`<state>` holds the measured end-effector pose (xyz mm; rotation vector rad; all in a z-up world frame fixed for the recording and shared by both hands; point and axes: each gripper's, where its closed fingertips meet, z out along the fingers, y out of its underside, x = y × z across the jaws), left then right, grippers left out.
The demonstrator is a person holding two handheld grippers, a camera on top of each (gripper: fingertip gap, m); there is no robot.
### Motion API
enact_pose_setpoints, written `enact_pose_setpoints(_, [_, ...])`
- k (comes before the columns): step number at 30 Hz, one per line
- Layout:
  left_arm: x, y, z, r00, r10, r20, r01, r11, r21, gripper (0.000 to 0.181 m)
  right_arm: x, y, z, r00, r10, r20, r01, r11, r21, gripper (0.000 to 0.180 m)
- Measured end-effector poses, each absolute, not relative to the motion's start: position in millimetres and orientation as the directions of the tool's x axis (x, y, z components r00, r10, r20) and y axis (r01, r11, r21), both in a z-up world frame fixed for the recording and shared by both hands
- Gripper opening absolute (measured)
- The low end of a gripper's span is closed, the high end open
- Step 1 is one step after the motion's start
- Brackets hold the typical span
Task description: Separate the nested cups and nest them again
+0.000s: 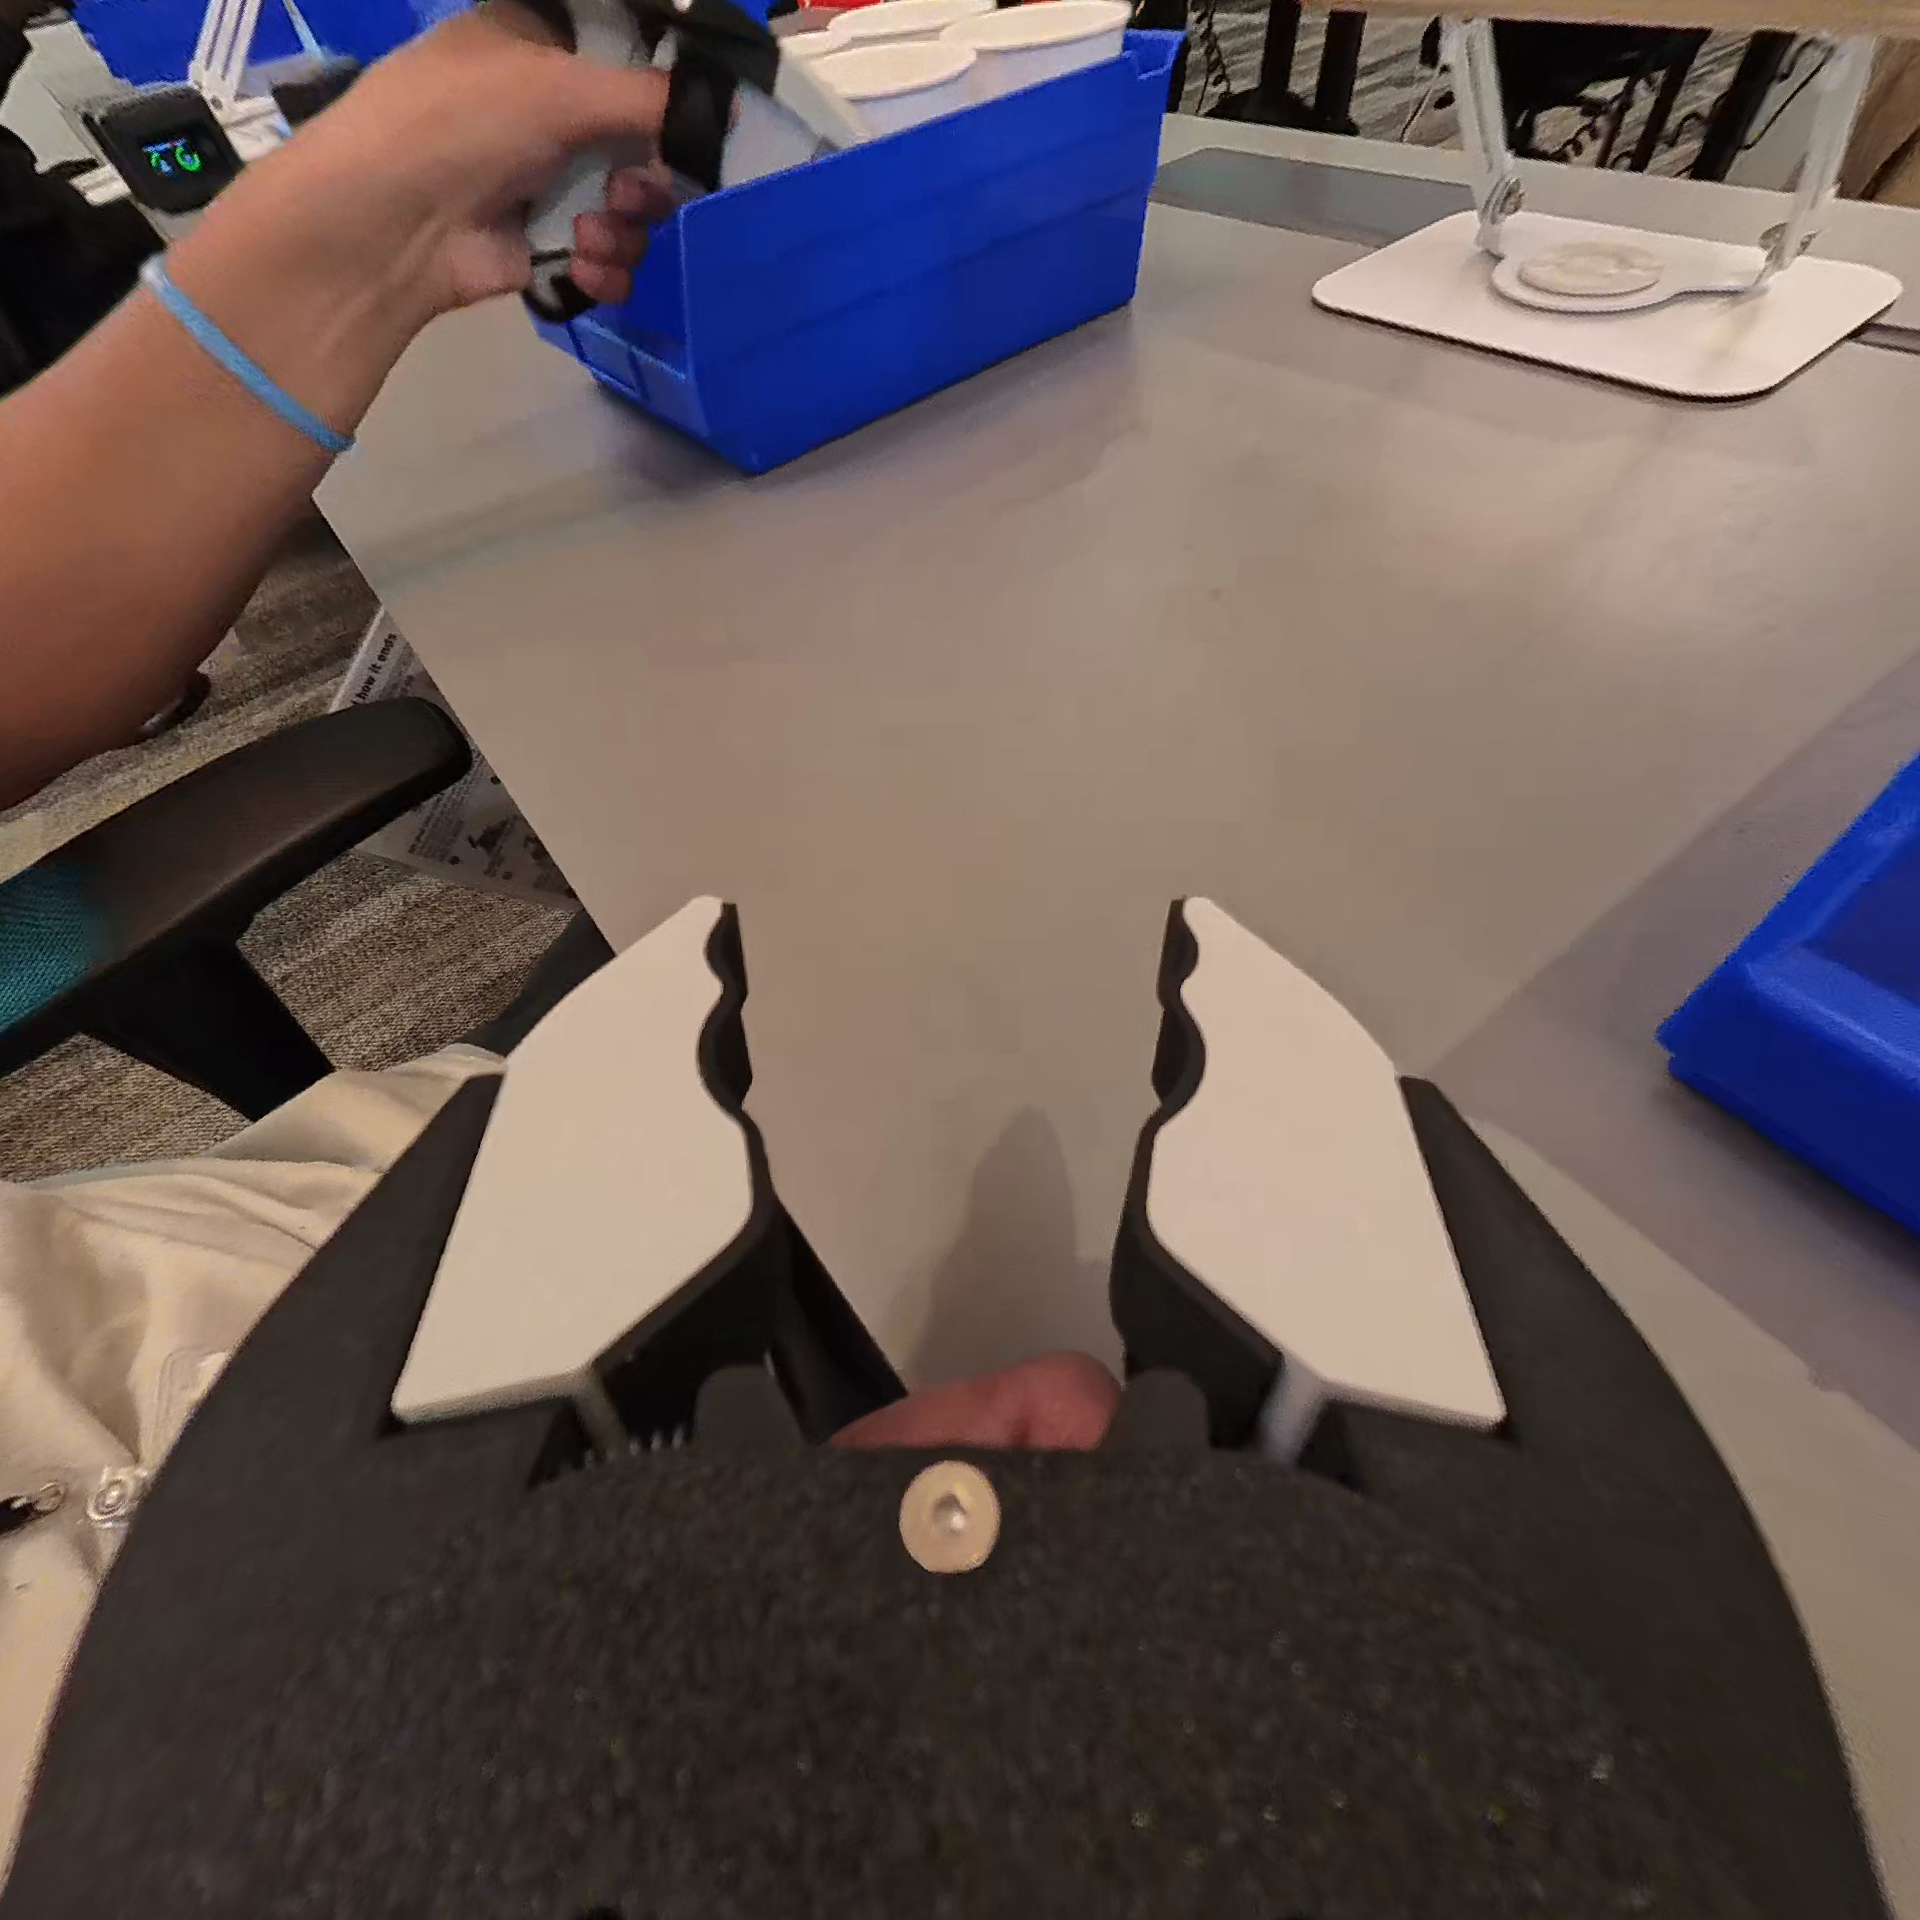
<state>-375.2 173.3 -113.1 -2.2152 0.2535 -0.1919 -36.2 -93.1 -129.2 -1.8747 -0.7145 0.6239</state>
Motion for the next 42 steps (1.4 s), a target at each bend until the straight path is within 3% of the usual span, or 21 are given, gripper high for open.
enact_pose_setpoints(2, [-371.8, 179.6, -112.7, 0.965, -0.258, 0.036, -0.136, -0.617, -0.775, 0.101, -39.9, -94.5, -131.7, 0.685, 0.721, -0.106, 0.210, -0.334, -0.919, 0.076])
enact_pose_setpoints(8, [-370.8, 199.3, -130.9, 0.963, -0.245, -0.110, -0.247, -0.649, -0.719, 0.087, -47.4, -99.2, -139.5, 0.665, 0.741, -0.098, 0.243, -0.338, -0.909, 0.075])
enact_pose_setpoints(13, [-371.0, 192.8, -122.1, 0.966, -0.251, -0.069, -0.209, -0.589, -0.781, 0.083, -44.0, -97.5, -133.6, 0.673, 0.734, -0.096, 0.223, -0.325, -0.919, 0.073])
enact_pose_setpoints(21, [-390.1, 105.8, -58.2, 0.878, -0.476, -0.052, -0.257, -0.377, -0.890, 0.082, -19.5, -86.0, -106.3, 0.670, 0.730, -0.134, 0.122, -0.287, -0.950, 0.072])
enact_pose_setpoints(24, [-366.9, 63.6, -33.9, 0.757, -0.653, 0.001, -0.263, -0.306, -0.915, 0.082, -23.6, -80.3, -89.5, 0.611, 0.779, -0.140, 0.105, -0.255, -0.961, 0.075])
enact_pose_setpoints(30, [-276.9, -3.4, -21.8, 0.398, -0.915, -0.067, -0.477, -0.143, -0.867, 0.082, -61.4, -72.6, -24.5, 0.386, 0.922, -0.007, 0.217, -0.098, -0.971, 0.079])
enact_pose_setpoints(38, [-166.6, -37.1, -39.4, 0.041, -0.988, -0.151, -0.674, 0.084, -0.734, 0.083, -115.7, -46.8, -11.7, 0.200, 0.971, 0.128, 0.496, 0.012, -0.868, 0.090])
enact_pose_setpoints(42, [-136.4, -45.3, -43.2, -0.033, -0.991, -0.133, -0.679, 0.120, -0.724, 0.083, -121.7, -45.8, -18.4, 0.171, 0.979, 0.112, 0.511, 0.009, -0.860, 0.090])
